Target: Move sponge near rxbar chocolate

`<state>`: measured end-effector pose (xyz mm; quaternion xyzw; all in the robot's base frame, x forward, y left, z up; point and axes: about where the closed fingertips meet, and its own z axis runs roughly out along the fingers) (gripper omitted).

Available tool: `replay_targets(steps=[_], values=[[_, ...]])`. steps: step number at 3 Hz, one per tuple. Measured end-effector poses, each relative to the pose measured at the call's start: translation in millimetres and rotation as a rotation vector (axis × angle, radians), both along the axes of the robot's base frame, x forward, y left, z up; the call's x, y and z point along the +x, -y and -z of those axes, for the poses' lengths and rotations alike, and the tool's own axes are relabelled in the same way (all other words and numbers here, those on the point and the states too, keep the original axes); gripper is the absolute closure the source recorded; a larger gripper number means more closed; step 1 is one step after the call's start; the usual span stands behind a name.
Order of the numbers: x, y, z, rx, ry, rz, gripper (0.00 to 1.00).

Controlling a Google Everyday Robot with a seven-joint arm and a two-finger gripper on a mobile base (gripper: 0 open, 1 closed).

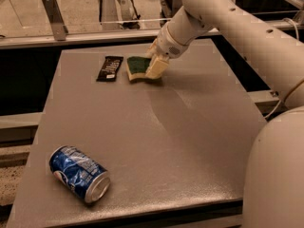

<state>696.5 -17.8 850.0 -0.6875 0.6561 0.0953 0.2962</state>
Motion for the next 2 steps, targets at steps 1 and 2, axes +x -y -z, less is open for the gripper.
replay_targets(steps=[1, 2], values=[[-1.3, -1.0, 0.4, -0.006, 0.0, -0.006, 1.0], [-2.8, -3.0, 1.8, -0.01, -0.003, -0.013, 1.0]])
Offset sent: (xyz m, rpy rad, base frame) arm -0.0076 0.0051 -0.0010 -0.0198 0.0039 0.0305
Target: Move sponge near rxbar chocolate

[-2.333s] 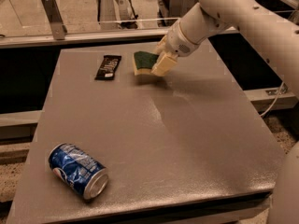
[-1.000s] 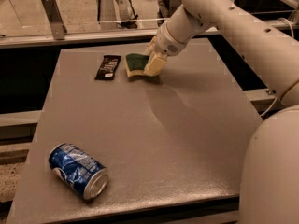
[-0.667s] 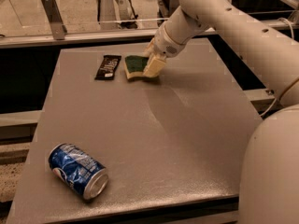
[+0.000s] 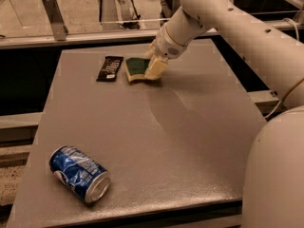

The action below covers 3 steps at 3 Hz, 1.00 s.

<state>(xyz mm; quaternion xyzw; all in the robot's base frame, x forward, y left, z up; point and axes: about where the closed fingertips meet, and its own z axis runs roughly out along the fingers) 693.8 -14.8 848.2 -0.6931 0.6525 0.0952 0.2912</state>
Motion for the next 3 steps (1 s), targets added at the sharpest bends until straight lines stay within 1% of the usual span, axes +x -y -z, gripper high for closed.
replay_targets(steps=[1, 2, 3], values=[[-0.8, -1.9, 1.5, -0.002, -0.003, -0.006, 1.0], [-0.9, -5.3, 1.6, -0.008, -0.007, -0.023, 0.82], [1.3, -5.4, -1.2, -0.009, -0.012, -0.031, 0.58]])
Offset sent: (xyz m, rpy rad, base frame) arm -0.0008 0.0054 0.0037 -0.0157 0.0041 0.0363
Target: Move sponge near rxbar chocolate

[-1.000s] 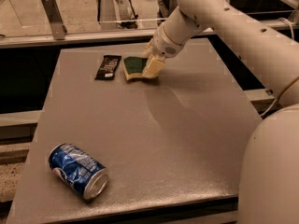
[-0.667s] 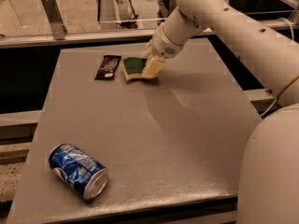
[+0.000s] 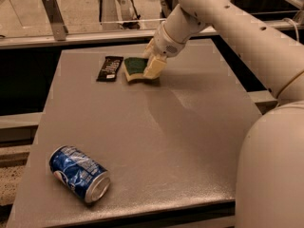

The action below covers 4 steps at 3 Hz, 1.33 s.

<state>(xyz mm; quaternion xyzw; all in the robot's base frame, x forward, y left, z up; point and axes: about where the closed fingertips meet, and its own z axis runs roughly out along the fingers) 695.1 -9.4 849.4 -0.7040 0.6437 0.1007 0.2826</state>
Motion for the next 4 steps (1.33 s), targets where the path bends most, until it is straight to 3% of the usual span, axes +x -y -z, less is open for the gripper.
replay_targets(steps=[1, 2, 3, 4], values=[[5.5, -2.3, -4.2, 0.01, -0.002, -0.011, 0.27], [8.5, -4.1, -6.9, 0.016, -0.001, -0.016, 0.04], [8.4, -1.0, -8.2, 0.017, 0.0, -0.012, 0.0], [1.1, 19.5, -18.6, 0.07, -0.006, 0.018, 0.0]])
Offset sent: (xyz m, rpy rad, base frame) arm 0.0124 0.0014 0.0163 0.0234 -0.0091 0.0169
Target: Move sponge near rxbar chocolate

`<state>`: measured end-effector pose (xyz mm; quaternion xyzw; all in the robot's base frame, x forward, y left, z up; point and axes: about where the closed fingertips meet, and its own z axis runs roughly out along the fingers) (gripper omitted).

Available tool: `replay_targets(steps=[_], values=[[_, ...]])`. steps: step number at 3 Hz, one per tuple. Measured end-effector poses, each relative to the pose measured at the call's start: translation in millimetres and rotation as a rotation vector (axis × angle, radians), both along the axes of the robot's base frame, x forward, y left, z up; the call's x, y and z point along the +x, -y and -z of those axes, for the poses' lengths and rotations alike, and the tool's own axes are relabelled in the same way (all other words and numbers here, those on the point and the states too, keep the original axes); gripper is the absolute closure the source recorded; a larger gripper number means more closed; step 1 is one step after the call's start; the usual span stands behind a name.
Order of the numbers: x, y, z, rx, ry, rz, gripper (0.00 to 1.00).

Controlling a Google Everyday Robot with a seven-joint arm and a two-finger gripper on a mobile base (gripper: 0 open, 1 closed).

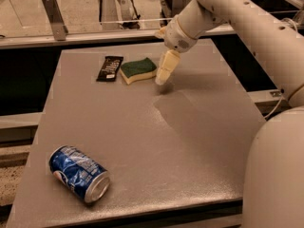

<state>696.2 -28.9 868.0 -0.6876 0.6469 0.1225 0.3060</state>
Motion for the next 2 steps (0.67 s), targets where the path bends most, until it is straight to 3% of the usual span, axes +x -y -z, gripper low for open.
replay_targets(steps=[1, 2], values=[[-23.8, 34.3, -35.1, 0.138, 0.016, 0.05, 0.0], [-56.6, 75.4, -72.7, 0.3, 0.026, 0.144, 0.0]])
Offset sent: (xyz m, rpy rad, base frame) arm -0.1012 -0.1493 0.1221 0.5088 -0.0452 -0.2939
